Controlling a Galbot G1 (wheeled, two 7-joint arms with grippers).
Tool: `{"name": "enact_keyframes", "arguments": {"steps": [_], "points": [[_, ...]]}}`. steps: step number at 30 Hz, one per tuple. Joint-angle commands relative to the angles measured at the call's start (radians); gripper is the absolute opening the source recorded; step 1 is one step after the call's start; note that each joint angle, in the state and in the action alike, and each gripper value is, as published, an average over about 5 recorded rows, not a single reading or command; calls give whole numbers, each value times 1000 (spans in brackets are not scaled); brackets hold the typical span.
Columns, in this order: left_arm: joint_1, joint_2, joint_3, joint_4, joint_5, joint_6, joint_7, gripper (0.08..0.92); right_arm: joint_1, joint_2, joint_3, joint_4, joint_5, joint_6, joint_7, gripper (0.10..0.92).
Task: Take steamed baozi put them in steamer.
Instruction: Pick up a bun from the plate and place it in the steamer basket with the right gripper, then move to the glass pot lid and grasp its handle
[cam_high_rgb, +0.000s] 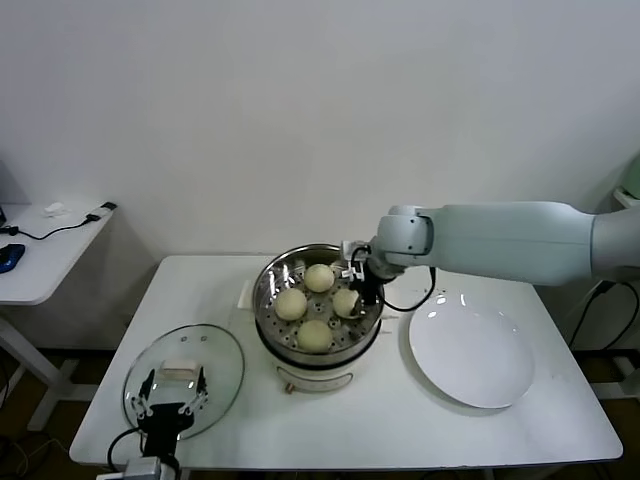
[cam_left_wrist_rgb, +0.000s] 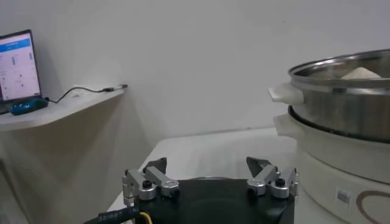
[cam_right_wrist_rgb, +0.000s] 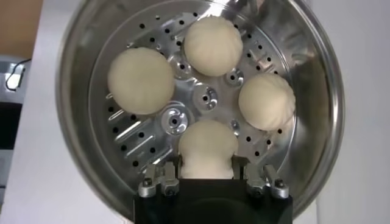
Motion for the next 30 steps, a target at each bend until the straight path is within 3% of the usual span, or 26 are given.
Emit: {"name": "enact_keyframes", "arguments": {"steps": [1,13,17,21,27,30], "points": [[-4,0,0,3,0,3,0,823,-51,22,26,-48,-28,22,-17,573],[-6,3,-11,-13,-15,22,-2,823,32,-138,235,-74,126,158,-120,814],[4,8,-14,-34,-55,44,-7,823,-98,-230,477,-121,166,199,93,822],[13,24,-18,-60,-97,66,-19,823,-305,-341,752,-133,41,290,317,823],[1,43,-48,-67,-47,74,0,823,-765,-534,1220,21,16,301,583,823],[-7,46,-55,-60,-38,67,-16,823,-1143,-588,1548,101,-66,355,614,823]]}}
